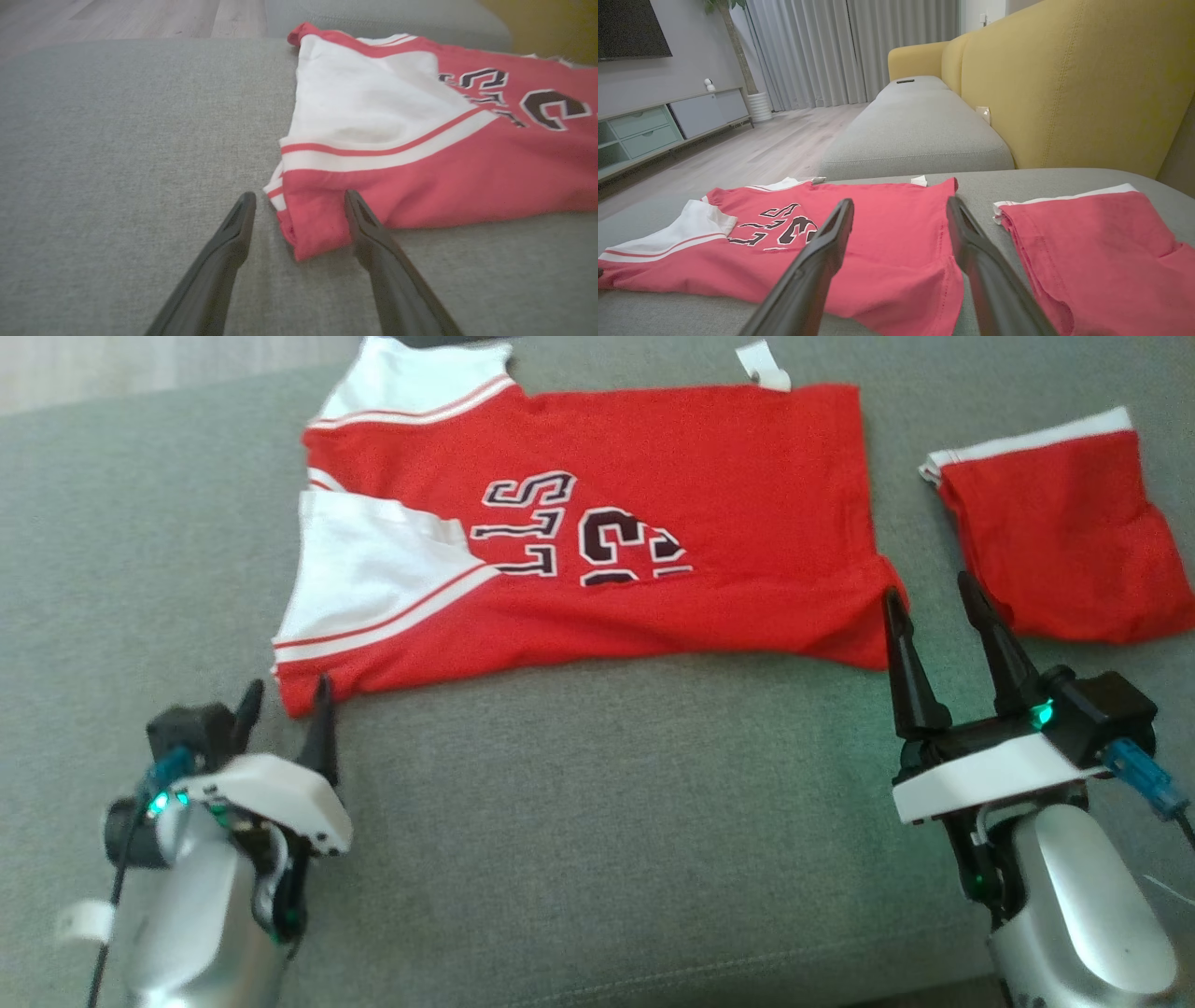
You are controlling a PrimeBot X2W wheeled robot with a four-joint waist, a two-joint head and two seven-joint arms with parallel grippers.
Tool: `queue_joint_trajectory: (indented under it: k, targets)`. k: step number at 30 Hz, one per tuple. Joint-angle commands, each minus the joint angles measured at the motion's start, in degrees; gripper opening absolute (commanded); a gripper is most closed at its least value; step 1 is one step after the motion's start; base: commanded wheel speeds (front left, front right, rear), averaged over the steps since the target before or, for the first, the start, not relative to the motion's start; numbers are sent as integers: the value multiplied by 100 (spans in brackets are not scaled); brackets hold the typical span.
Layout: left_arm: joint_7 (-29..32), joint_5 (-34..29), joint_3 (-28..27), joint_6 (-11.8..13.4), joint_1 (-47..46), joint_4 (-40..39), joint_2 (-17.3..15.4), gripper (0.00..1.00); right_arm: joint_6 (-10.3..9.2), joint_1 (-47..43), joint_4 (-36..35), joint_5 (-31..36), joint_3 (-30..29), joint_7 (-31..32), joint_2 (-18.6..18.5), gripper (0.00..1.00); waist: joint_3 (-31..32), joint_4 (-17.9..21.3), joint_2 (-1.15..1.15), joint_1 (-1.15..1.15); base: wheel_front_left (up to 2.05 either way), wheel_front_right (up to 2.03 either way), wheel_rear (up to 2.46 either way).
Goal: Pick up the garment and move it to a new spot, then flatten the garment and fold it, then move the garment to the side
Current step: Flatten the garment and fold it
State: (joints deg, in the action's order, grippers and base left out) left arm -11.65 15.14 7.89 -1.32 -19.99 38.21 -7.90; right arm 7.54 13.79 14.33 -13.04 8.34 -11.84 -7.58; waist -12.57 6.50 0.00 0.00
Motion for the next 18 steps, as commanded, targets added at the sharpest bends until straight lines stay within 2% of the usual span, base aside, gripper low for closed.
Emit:
queue_joint_trajectory:
  k: [1,5,10,12,13,14,15,18]
  targets:
    - [-7,-77,-214,46,-272,-68,-217,100,-5,183,-210,21,81,9,39,100,-80,73,0,0,0,0,0]
    - [-26,-131,-217,129,-610,451,-326,100,-5,175,-285,-8,117,56,12,100,-194,159,0,0,0,0,0]
    - [-13,-175,-69,-26,-872,925,-358,100,-5,178,-345,66,-41,105,-35,100,-255,238,0,0,0,0,0]
    - [104,-204,54,-166,-919,1100,-355,100,-5,191,-341,114,-143,128,-41,100,-263,259,0,0,0,0,0]
    - [139,-213,103,-219,-938,1166,-357,75,-5,194,-341,131,-208,142,-39,100,-265,258,0,0,0,0,0]
    - [136,-219,138,-257,-956,1212,-368,9,-5,196,-339,150,-270,165,-40,100,-269,251,0,0,0,0,0]
    - [107,-216,156,-280,-974,1243,-378,0,-5,196,-337,173,-327,185,-41,100,-270,239,0,0,0,0,0]
    - [-105,-166,115,-272,-1034,1196,-369,0,-5,176,-320,247,-469,257,-23,100,-250,159,0,0,0,0,0]
